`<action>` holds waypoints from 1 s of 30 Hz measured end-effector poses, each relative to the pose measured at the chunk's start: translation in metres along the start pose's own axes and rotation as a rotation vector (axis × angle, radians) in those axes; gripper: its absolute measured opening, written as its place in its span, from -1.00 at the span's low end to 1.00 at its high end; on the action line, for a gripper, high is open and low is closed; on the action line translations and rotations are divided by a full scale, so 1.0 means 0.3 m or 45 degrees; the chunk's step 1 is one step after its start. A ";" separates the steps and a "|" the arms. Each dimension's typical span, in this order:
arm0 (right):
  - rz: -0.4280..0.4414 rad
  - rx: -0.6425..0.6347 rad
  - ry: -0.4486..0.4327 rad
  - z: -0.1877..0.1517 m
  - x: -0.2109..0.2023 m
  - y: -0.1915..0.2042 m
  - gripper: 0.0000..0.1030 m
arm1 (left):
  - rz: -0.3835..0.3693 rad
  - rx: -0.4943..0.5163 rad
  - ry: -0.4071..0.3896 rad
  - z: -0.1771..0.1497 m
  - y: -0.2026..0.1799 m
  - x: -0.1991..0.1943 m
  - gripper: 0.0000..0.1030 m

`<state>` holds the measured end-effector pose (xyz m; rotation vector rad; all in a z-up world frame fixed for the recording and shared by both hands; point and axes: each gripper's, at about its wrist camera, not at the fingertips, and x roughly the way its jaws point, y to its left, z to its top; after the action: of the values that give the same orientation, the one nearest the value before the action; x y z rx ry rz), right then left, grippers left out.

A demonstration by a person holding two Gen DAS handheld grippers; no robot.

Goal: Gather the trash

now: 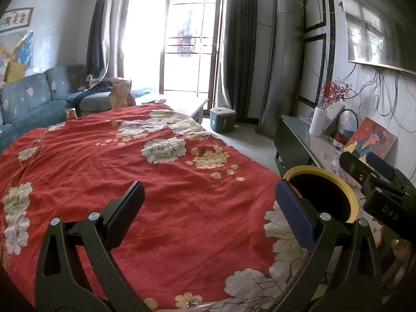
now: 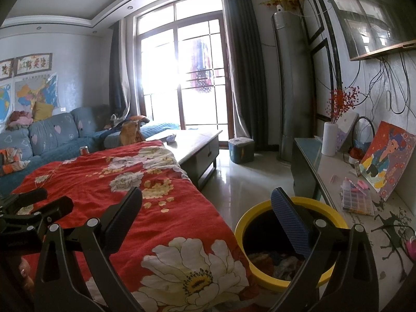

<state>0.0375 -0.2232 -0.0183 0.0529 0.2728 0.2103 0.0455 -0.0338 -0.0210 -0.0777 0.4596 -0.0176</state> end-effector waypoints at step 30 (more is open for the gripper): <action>0.451 -0.141 0.157 0.126 0.064 0.401 0.88 | 0.367 -0.345 0.117 0.060 0.537 -0.091 0.79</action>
<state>0.0420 -0.1027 0.0227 -0.0220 0.3735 0.5818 0.0290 0.1290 -0.0056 -0.2766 0.5601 0.3260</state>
